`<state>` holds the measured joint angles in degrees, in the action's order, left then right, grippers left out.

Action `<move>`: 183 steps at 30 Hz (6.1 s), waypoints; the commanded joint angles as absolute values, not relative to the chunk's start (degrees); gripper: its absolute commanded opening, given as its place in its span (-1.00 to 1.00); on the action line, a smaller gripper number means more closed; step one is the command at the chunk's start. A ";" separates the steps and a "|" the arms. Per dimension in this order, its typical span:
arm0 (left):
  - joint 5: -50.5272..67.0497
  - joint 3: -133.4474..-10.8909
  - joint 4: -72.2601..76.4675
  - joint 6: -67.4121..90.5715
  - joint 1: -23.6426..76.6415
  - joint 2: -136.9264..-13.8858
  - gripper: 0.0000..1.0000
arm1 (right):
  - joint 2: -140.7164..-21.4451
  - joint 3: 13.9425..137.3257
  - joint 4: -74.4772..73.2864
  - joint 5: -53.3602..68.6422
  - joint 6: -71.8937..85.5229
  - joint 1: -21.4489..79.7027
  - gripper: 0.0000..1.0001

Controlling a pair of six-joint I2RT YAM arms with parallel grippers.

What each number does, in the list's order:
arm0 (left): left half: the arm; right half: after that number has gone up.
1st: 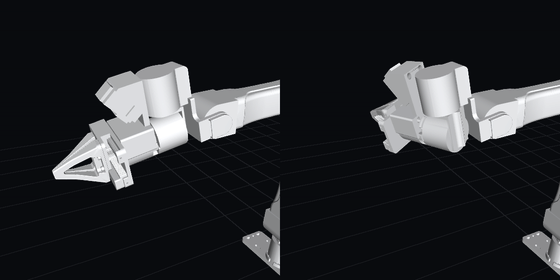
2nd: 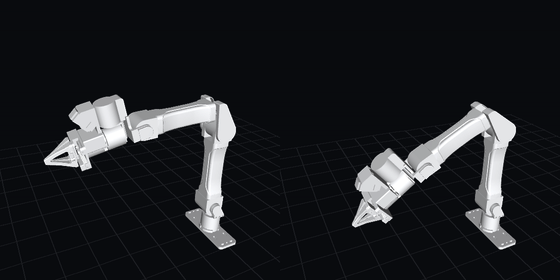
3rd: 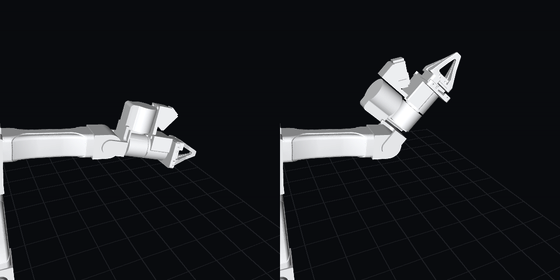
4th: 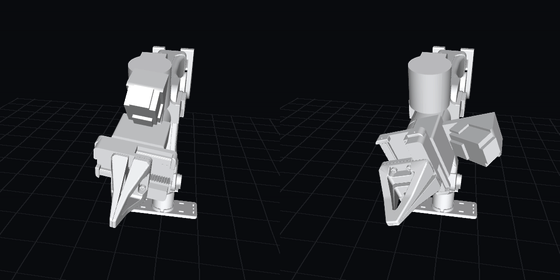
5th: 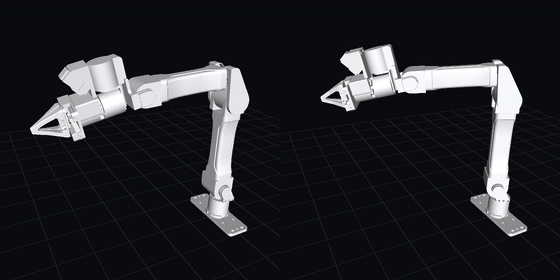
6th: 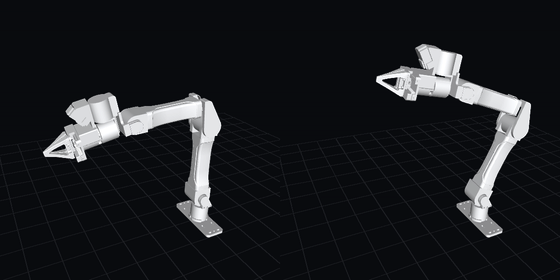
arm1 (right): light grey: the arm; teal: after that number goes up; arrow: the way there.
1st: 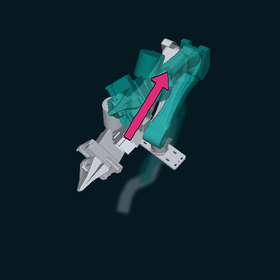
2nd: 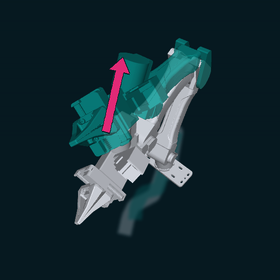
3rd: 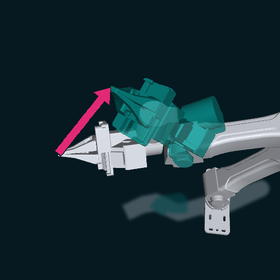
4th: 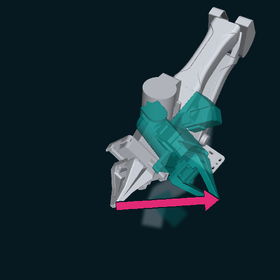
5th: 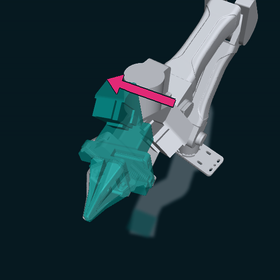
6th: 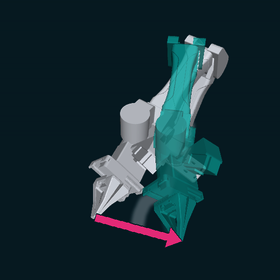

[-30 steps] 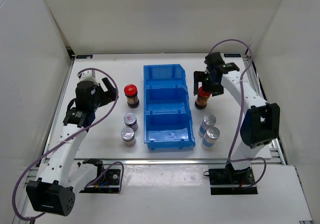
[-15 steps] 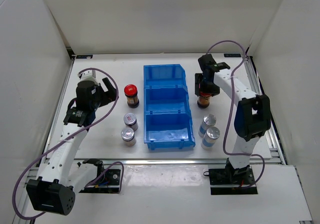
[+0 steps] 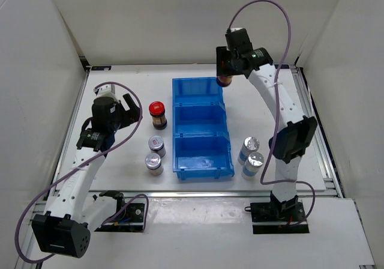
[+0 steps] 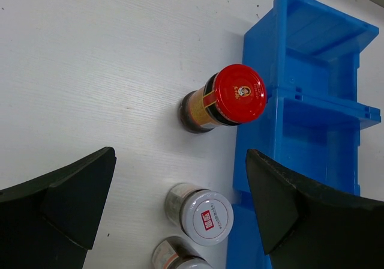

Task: Organize the condiment bottles

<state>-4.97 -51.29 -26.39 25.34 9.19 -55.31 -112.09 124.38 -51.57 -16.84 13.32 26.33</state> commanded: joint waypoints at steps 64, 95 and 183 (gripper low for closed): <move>-11.94 -79.79 -34.36 23.21 20.04 -92.56 -0.52 | -55.82 74.36 -54.66 -13.71 20.48 34.80 1.00; -17.14 -110.57 -34.19 24.08 31.73 -117.24 -0.77 | -53.00 66.53 -56.78 -12.22 23.81 34.80 1.00; -23.55 -58.36 -34.28 16.17 26.72 -57.30 1.00 | -61.37 67.61 -62.75 -23.57 41.90 37.80 1.00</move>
<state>-23.31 -57.19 -35.05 16.53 26.81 -58.72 -65.69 74.41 -59.02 -28.10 34.11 38.24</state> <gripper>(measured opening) 0.998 0.998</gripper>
